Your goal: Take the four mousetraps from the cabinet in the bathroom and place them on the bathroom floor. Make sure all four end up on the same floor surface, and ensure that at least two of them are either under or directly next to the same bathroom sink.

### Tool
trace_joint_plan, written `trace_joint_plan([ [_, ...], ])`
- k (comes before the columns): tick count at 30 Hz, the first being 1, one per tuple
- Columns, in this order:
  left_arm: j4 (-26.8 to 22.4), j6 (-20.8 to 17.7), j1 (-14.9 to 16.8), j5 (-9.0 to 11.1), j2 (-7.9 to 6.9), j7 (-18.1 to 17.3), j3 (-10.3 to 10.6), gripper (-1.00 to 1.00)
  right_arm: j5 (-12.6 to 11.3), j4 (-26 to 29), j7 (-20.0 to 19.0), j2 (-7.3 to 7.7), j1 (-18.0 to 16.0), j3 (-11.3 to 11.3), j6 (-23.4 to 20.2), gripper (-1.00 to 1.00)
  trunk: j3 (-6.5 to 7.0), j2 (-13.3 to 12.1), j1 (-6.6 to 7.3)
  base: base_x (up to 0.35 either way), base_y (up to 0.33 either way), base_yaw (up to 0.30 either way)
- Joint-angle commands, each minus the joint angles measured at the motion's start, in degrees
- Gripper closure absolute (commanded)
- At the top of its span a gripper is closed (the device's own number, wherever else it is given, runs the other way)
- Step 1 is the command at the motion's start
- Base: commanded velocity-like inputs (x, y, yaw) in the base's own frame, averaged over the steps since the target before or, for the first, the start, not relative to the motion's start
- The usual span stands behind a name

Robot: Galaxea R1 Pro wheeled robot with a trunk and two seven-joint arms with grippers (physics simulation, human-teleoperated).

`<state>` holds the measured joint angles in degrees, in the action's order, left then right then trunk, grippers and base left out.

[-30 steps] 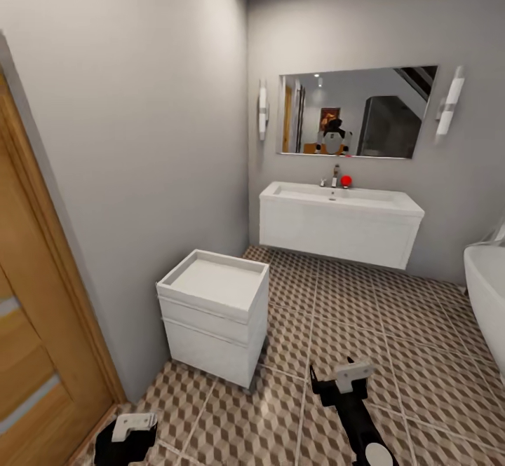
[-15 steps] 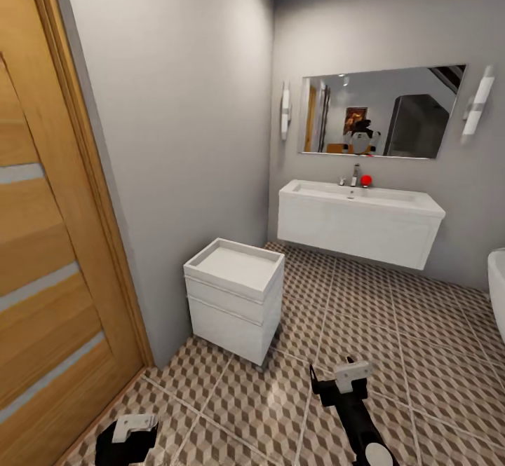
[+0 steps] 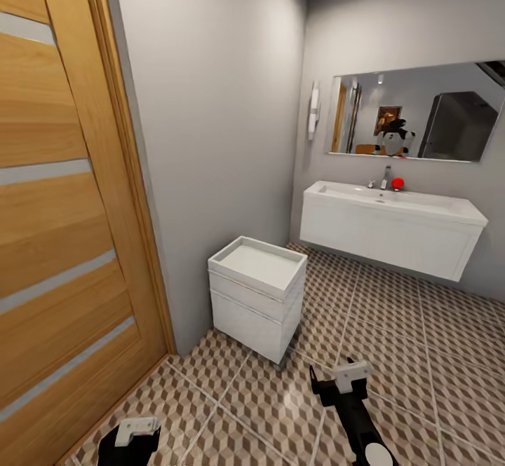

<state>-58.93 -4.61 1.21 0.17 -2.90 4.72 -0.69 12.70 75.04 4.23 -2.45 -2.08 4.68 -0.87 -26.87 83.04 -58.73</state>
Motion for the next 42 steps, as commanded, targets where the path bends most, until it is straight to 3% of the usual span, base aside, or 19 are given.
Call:
trace_joint_plan([
  [1,0.0,-0.3,0.0,0.0,-0.01,0.2,0.1,-1.00,0.6,0.0,0.3,0.00,0.0,0.1,-0.1,-1.00,-0.06,0.0,0.00,-0.001,-0.001,0.247],
  [37,1.7,-0.3,0.0,0.0,0.11,0.2,0.1,-1.00,0.6,0.0,0.3,-0.01,0.0,0.1,-0.1,-1.00,-0.06,0.0,0.00,0.000,0.000,0.247],
  [42,1.9,1.6,0.0,0.0,0.09,0.2,0.1,-1.00,0.6,0.0,0.3,-0.01,0.0,0.1,-0.1,-1.00,-0.06,0.0,0.00,0.000,0.000,0.247],
])
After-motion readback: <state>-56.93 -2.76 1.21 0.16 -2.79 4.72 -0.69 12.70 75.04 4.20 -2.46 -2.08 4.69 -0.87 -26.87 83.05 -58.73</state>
